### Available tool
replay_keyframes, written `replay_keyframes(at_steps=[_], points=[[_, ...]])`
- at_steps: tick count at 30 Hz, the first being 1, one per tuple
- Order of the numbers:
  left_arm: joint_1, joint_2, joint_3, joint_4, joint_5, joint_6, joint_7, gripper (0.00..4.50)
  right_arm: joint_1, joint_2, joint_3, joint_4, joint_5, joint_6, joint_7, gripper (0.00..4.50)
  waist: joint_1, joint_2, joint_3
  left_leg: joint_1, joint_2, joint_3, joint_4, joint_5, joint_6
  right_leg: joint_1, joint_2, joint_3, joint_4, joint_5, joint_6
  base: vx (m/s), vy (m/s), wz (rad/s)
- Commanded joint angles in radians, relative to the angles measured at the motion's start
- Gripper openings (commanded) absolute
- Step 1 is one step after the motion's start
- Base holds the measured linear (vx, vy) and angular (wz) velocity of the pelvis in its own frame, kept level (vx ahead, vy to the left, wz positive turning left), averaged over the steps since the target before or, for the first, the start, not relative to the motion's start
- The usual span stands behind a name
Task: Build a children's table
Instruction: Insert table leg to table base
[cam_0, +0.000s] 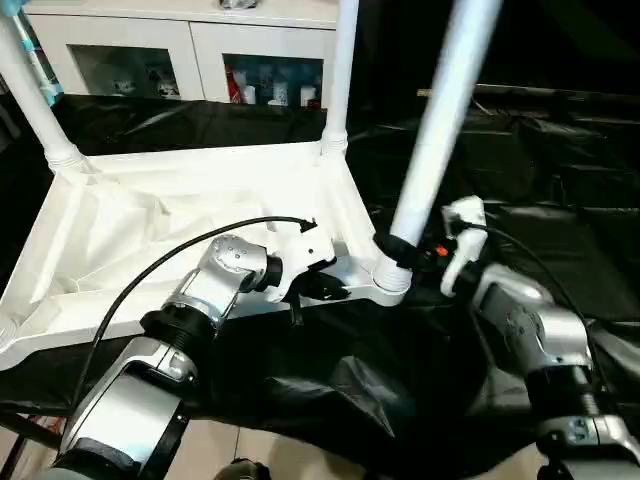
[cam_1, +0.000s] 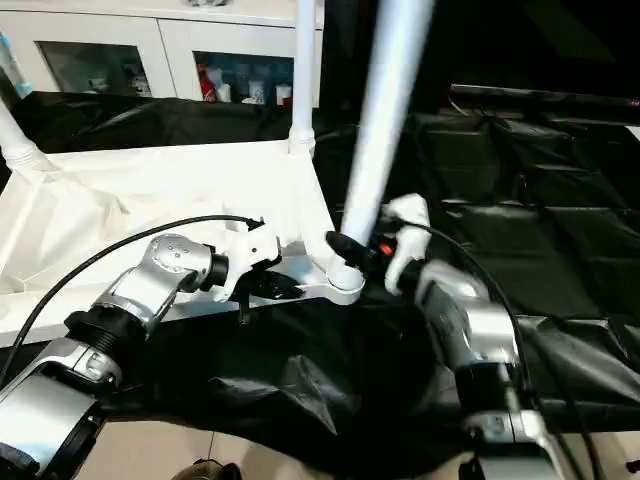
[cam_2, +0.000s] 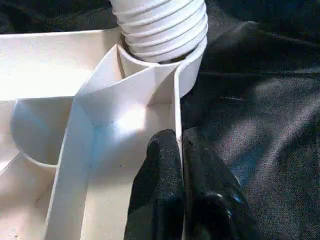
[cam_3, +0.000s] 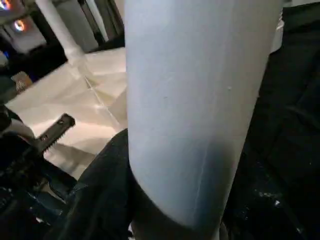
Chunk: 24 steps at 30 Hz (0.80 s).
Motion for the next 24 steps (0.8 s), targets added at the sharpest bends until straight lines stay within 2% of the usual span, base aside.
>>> replay_keyframes(at_steps=[1,7,9,14,17,19,24], points=[[0.004,0.014,0.001,0.017,0.017,0.0,0.019,0.0,0.06,0.005,-0.005,0.048,-0.006,0.01,0.001,1.9,0.006,0.0,-0.074,0.046,0.064,-0.051,-0.085,-0.445,-0.056,0.012,-0.072,0.037,-0.095,-0.45,-0.198,0.0,0.0,0.0],[-0.011,0.013,0.002,0.037,0.02,-0.007,0.028,0.0,0.095,0.016,-0.037,0.075,-0.006,-0.035,-0.011,1.9,0.007,0.003,-0.076,0.048,0.064,-0.053,-0.089,-0.469,-0.065,0.012,-0.071,0.035,-0.097,-0.448,-0.199,0.0,0.0,0.0],[-0.019,0.012,0.003,0.048,0.023,-0.012,0.036,0.0,0.109,0.015,-0.039,0.081,-0.013,-0.073,-0.019,1.9,0.007,0.004,-0.076,0.049,0.064,-0.053,-0.09,-0.477,-0.066,0.011,-0.071,0.035,-0.098,-0.451,-0.197,0.0,0.0,0.0],[-0.026,0.007,0.004,0.061,0.023,-0.016,0.047,0.0,0.128,0.021,-0.038,0.077,-0.022,-0.124,-0.024,1.9,0.007,0.002,-0.076,0.049,0.064,-0.056,-0.089,-0.494,-0.062,0.01,-0.074,0.034,-0.104,-0.502,-0.179,0.0,0.0,0.0],[-0.03,0.0,0.007,0.07,0.021,-0.017,0.054,0.0,0.141,0.047,-0.069,0.08,0.003,-0.162,-0.027,1.9,0.007,0.005,-0.075,0.053,0.064,-0.058,-0.089,-0.516,-0.065,0.005,-0.074,0.033,-0.108,-0.534,-0.17,0.0,0.0,0.0],[-0.032,-0.002,0.007,0.074,0.022,-0.019,0.056,0.0,0.142,0.053,-0.078,0.085,0.011,-0.179,-0.023,1.9,0.006,0.003,-0.075,0.05,0.064,-0.06,-0.091,-0.524,-0.063,0.006,-0.075,0.032,-0.109,-0.539,-0.166,0.0,0.0,0.0],[-0.036,-0.002,0.006,0.081,0.024,-0.023,0.055,0.0,0.148,0.048,-0.071,0.078,0.012,-0.186,-0.011,1.9,0.004,0.007,-0.072,0.054,0.064,-0.063,-0.092,-0.559,-0.07,0.0,-0.075,0.03,-0.117,-0.587,-0.15,0.0,0.0,0.0]])
